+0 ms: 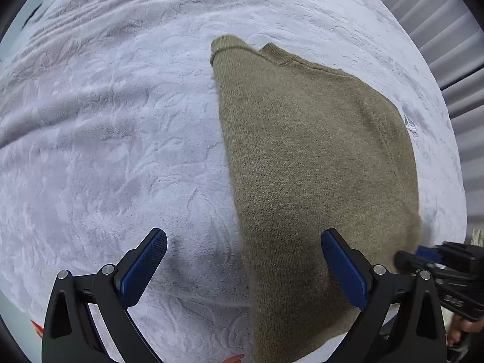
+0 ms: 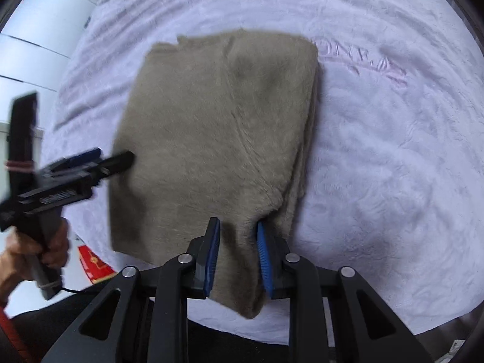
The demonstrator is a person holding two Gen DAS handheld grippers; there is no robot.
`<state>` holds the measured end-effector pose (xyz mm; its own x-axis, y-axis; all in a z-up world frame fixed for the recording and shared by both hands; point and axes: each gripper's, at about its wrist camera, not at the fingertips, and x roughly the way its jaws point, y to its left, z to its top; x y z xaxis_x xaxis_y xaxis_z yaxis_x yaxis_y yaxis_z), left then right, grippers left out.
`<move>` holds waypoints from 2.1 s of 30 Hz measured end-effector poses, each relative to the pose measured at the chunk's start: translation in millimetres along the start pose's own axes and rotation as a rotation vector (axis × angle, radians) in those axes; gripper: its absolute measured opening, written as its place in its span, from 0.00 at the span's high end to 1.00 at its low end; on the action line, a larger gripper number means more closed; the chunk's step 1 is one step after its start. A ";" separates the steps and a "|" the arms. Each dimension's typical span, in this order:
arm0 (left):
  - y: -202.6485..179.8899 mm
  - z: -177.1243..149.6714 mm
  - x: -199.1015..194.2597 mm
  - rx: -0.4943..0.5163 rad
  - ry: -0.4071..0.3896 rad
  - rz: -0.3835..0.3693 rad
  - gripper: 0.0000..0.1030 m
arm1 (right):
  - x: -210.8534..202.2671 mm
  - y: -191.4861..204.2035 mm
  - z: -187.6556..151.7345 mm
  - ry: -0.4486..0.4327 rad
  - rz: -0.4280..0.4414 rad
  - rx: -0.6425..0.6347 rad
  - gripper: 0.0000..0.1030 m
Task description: Fold small clothes
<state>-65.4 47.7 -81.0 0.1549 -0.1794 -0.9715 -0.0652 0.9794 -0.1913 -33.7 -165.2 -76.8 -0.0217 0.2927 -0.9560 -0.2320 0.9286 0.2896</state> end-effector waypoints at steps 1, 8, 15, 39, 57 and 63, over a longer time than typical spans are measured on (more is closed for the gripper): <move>-0.4 -0.1 1.4 -0.002 0.004 -0.003 0.01 | 9.6 -3.8 -1.4 0.015 -0.012 0.001 0.81; -2.0 1.3 0.8 0.012 0.009 -0.001 0.01 | 25.9 -11.8 0.7 0.032 -0.017 0.001 0.83; 0.2 2.3 -4.9 0.010 0.009 -0.003 0.01 | 13.3 -6.8 -4.5 0.037 -0.016 0.012 0.83; 14.6 -8.1 -43.2 0.008 0.023 0.016 0.01 | -29.5 -27.0 -1.8 -0.008 -0.022 0.169 0.42; 0.6 2.8 -71.4 0.002 -0.028 0.109 0.01 | -56.7 11.5 31.7 -0.125 -0.088 0.116 0.14; -2.7 2.1 -75.3 0.006 -0.035 0.124 0.01 | -63.0 12.7 34.1 -0.148 -0.121 0.130 0.14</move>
<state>-74.8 58.8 -7.0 0.1799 -0.0538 -0.9822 -0.0802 0.9944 -0.0692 -2.1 -164.1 -11.2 0.1440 0.1985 -0.9695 -0.0971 0.9778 0.1858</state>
